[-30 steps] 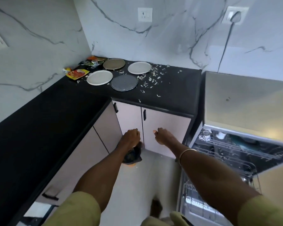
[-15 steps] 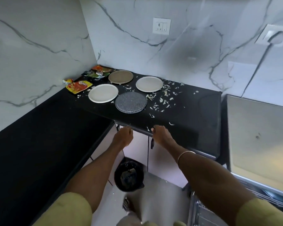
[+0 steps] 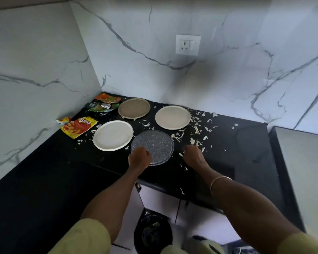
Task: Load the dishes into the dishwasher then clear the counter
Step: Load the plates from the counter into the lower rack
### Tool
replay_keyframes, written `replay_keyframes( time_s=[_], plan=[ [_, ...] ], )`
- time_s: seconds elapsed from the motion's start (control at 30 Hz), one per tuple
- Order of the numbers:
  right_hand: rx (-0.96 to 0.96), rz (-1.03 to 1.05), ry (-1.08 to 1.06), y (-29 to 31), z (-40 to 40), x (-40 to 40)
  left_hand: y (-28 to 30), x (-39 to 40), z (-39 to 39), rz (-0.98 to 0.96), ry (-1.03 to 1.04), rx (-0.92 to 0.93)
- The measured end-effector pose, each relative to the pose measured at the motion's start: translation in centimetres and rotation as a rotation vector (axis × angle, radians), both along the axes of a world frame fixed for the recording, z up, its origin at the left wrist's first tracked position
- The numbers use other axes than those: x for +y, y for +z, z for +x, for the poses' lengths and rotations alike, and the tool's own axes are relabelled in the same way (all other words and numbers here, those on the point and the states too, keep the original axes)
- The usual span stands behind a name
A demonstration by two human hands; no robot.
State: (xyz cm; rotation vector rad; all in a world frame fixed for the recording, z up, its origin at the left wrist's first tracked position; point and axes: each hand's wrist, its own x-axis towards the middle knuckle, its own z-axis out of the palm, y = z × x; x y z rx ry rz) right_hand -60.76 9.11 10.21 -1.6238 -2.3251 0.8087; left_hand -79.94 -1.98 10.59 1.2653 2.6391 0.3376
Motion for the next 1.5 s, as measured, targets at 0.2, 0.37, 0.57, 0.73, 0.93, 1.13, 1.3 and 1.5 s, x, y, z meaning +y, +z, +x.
replay_keyframes(
  time_s=[0.2, 0.37, 0.57, 0.73, 0.93, 1.13, 1.3, 1.5],
  plan=[
    [-0.009, -0.025, 0.005, -1.0, -2.7, 7.3, -2.0, 3.4, -3.9, 0.0, 0.262, -0.124],
    [0.044, -0.073, -0.036, -1.2, -5.0, 13.9, -3.2, 6.4, -5.7, -0.122, 0.501, -0.261],
    [0.198, -0.23, -0.352, -2.0, -8.5, 19.2, -2.9, 9.2, -5.5, -0.318, 0.529, -0.197],
    [0.141, -0.359, -0.598, -2.4, -11.5, 20.8, -2.3, 10.6, -6.7, -0.309, 0.649, -0.306],
    [0.178, -0.338, -0.665, -3.6, -12.5, 20.5, -2.5, 10.9, -8.0, -0.293, 0.691, -0.43],
    [0.32, -0.425, -0.61, -4.1, -10.8, 21.3, -2.7, 10.8, -8.3, -0.259, 0.728, -0.472],
    [0.3, -0.24, -0.546, -2.8, -10.7, 19.9, -0.8, 10.6, -7.2, -0.058, 0.734, -0.476],
    [0.423, -0.074, -0.456, 0.5, -11.1, 17.7, 3.1, 10.9, -7.0, 0.138, 0.543, -0.444]
  ],
)
